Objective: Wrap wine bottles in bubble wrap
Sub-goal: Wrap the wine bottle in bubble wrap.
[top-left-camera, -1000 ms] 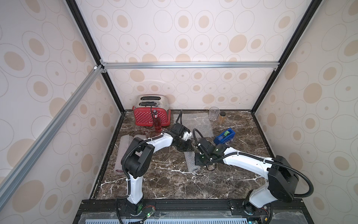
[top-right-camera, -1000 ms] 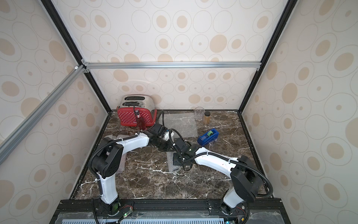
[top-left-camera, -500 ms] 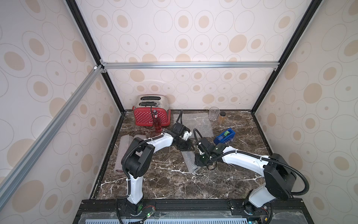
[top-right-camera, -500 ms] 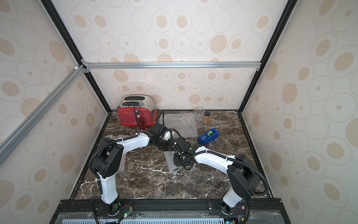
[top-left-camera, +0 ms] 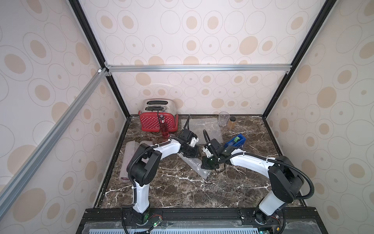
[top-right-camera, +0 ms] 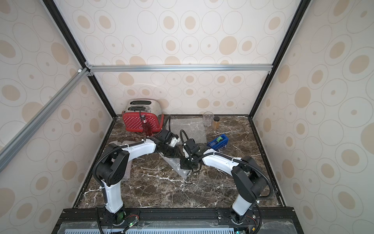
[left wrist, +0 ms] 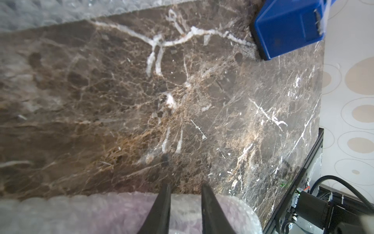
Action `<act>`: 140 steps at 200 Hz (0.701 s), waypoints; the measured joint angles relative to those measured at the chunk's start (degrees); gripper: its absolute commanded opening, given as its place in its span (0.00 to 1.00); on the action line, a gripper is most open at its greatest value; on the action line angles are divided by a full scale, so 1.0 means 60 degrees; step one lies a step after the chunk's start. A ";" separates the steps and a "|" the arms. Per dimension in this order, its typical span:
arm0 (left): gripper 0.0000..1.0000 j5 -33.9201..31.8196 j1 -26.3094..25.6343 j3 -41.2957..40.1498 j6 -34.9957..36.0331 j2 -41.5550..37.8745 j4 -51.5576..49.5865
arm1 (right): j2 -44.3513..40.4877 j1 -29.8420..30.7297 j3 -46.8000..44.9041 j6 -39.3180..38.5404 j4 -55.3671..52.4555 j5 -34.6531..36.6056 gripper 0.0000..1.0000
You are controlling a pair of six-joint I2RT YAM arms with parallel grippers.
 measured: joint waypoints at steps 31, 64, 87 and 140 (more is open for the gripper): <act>0.27 -0.0120 0.0004 -0.0047 0.0026 -0.0011 0.0004 | -0.0171 0.0000 -0.0419 0.0186 0.0459 -0.0233 0.02; 0.46 -0.0313 0.0015 0.0102 0.0175 -0.0007 -0.0299 | -0.0466 0.0000 -0.0969 0.0503 0.1075 -0.0240 0.01; 0.53 -0.0437 0.0036 0.0590 0.0466 -0.0007 -0.1286 | -0.0503 0.0007 -0.1104 0.0652 0.1246 -0.0277 0.01; 0.60 -0.0441 0.0401 0.1464 0.0947 -0.1359 -0.3133 | -0.0463 -0.0102 -0.1166 0.0729 0.1406 -0.0492 0.01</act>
